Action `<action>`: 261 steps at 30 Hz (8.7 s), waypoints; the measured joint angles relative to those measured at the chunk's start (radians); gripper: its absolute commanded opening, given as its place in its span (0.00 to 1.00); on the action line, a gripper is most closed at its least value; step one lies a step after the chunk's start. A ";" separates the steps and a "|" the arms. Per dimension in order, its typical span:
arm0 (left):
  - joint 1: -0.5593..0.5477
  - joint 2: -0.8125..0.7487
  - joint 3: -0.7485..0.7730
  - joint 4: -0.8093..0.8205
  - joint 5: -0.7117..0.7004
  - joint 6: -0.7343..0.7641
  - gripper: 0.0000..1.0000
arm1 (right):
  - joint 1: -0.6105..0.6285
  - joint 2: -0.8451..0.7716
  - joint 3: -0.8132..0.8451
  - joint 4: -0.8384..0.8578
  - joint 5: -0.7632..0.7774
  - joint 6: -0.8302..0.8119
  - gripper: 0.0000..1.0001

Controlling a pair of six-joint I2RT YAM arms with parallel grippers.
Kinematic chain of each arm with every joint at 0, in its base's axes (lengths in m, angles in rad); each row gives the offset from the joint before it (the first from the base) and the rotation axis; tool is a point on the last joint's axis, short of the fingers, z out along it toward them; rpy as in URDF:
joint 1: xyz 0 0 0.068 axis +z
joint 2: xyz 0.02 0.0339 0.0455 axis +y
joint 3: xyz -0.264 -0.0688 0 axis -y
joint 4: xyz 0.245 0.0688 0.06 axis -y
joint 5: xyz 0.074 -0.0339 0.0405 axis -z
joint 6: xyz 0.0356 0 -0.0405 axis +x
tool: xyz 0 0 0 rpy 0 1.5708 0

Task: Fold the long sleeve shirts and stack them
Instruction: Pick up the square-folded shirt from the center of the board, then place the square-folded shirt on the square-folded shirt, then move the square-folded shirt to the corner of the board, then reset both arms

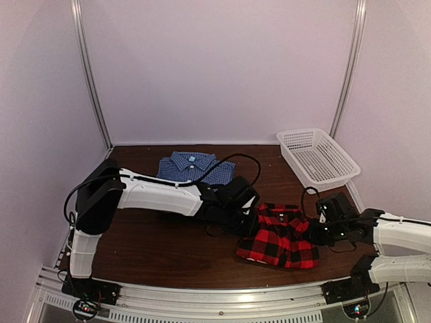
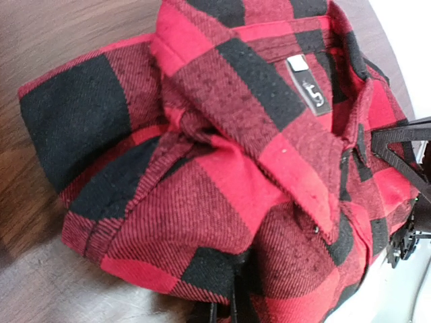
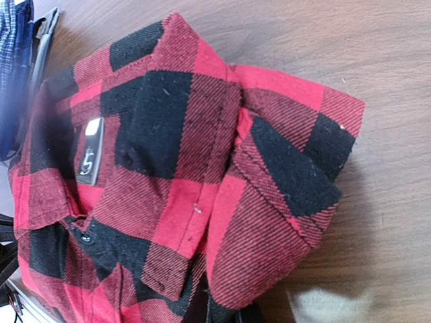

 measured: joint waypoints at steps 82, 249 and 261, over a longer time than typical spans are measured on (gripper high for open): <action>0.787 -0.369 -0.197 -0.270 0.044 0.368 0.25 | 0.135 1.003 1.008 0.313 -0.097 -0.116 0.43; 0.555 -0.471 -0.307 0.038 -0.130 0.249 0.50 | 0.318 0.319 0.587 0.090 0.249 -0.167 0.86; 0.555 -0.731 -0.395 0.042 -0.146 0.264 0.68 | 0.314 0.310 0.587 0.090 0.263 -0.188 0.99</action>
